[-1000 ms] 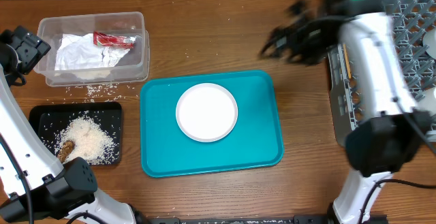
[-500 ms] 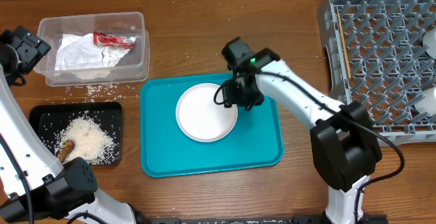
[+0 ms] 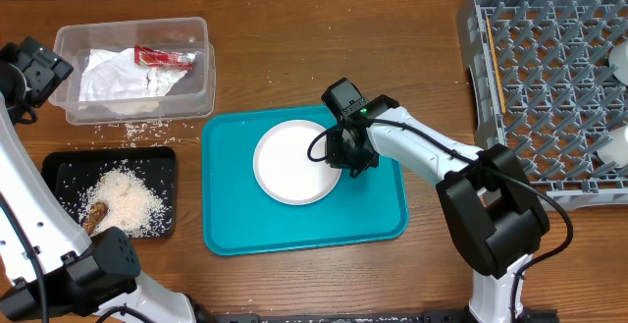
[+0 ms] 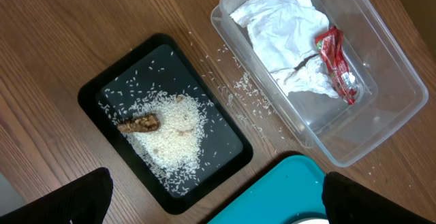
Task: Sort waste into correct bins and load items into the dishwasher
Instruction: 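Move the right gripper to the white plate and grasp its rim, then lift the plate with the right gripper and carry it to the dish rack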
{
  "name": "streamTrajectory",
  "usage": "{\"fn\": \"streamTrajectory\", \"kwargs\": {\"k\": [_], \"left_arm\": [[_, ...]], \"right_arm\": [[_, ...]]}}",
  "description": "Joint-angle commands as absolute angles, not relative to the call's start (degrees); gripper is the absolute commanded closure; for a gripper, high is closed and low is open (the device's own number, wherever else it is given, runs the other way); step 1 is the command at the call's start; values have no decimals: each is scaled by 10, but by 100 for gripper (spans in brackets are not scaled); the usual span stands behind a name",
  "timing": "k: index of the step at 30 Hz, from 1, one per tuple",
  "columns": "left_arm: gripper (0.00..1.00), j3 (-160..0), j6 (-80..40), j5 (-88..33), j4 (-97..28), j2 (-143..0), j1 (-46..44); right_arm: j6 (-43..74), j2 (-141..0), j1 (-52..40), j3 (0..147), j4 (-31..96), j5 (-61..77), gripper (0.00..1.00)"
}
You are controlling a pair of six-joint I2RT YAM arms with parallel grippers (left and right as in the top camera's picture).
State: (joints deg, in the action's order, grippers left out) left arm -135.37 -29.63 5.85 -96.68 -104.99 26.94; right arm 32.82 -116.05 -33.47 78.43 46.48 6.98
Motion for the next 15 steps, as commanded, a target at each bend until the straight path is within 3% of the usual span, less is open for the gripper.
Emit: {"fn": "streamTrajectory", "kwargs": {"k": [1,9,15], "left_arm": [[0,-1361,-287,62,-968,-1047,270],[0,-1361,-287,62,-968,-1047,270],[0,-1361,-287,62,-968,-1047,270]], "right_arm": [[333,-1159,-337,775,469,79,95],[330,-1137,-278,887,590,62,96],[298,-1086,-161,1055,725,-71,96]]}}
